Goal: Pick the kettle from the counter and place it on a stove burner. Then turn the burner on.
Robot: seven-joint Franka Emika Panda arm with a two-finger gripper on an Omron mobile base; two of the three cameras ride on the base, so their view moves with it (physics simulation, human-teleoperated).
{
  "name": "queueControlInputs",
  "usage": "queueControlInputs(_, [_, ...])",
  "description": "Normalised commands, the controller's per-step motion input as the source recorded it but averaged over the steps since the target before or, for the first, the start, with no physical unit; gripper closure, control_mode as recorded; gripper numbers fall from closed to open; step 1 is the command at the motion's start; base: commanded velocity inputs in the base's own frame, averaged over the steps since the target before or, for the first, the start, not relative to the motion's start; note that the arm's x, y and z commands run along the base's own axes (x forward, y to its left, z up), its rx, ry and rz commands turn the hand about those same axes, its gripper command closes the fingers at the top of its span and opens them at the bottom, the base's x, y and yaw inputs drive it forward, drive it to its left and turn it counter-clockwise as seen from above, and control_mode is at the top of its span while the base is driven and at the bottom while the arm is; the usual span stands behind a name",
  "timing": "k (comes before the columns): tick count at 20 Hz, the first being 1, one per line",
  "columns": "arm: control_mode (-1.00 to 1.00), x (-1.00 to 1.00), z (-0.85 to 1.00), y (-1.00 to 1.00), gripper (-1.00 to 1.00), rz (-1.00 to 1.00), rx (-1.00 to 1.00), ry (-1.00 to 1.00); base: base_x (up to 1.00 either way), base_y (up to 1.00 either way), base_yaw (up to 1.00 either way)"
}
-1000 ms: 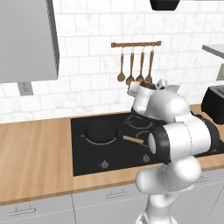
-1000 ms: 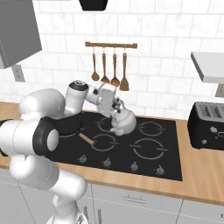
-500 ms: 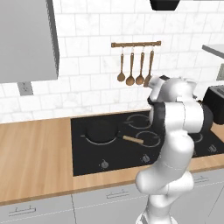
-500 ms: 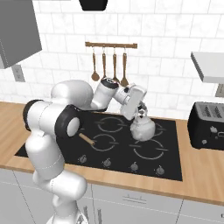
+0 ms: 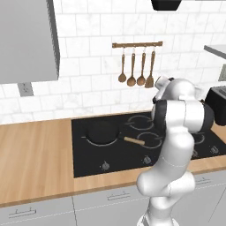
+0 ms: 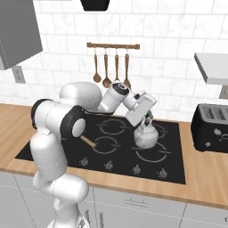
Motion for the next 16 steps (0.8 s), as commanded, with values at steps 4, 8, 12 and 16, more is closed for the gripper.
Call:
queueControlInputs(4, [-1.0, 0.0, -0.29, -0.89, 1.0, 0.1, -0.03, 0.0, 0.0, 0.0, 0.0])
queueControlInputs(8, [-1.0, 0.27, -0.36, -0.14, 1.0, 0.0, 0.05, 0.0, 0.0, 0.0, 0.0])
queueControlInputs(12, [-1.0, 0.56, -0.27, 0.0, 1.0, 0.0, 0.05, 0.0, 0.0, 0.0, 0.0])
queueControlInputs(16, [-1.0, 0.51, -0.31, 0.0, 1.0, 0.0, 0.02, 0.0, 0.0, 0.0, 0.0])
